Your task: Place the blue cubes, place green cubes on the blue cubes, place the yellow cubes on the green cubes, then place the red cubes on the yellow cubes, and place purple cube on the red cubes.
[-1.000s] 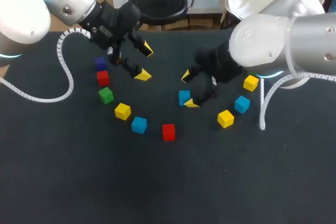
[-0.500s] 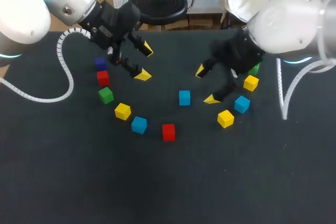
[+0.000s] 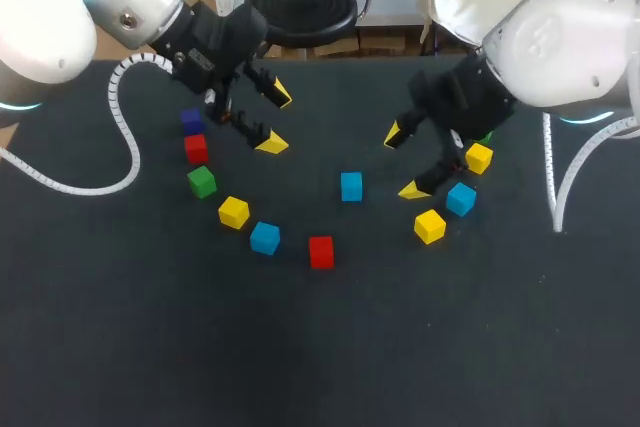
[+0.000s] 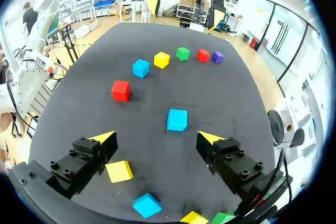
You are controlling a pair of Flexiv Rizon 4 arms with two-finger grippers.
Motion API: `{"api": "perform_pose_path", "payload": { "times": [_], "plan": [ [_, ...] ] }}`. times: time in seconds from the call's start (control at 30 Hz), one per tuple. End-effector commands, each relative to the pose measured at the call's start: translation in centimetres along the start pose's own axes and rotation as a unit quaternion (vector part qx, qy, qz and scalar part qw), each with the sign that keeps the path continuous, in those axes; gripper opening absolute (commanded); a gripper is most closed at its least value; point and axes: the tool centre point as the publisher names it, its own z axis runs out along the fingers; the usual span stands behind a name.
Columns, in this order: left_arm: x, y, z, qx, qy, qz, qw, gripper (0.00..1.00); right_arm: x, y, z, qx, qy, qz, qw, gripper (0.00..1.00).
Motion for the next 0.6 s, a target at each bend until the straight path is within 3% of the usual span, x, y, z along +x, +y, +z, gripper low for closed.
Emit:
{"api": "perform_pose_path", "payload": {
  "times": [0.03,0.33,0.43,0.6],
  "plan": [
    [0.0,0.0,0.0,0.000,0.001,-0.001,1.000,1.00,0.9,0.5,-1.2,-0.037,0.003,-0.018,0.999,1.00],
    [0.0,0.0,0.0,0.000,0.001,-0.001,1.000,1.00,3.8,3.3,-6.0,-0.061,-0.006,-0.130,0.990,1.00],
    [0.0,0.0,0.0,0.000,0.001,-0.001,1.000,1.00,4.7,4.0,-6.4,-0.062,-0.004,-0.180,0.982,1.00],
    [0.0,0.0,0.0,0.000,0.001,-0.001,1.000,1.00,6.3,4.5,-5.8,-0.075,0.001,-0.204,0.976,1.00]
  ]
}}
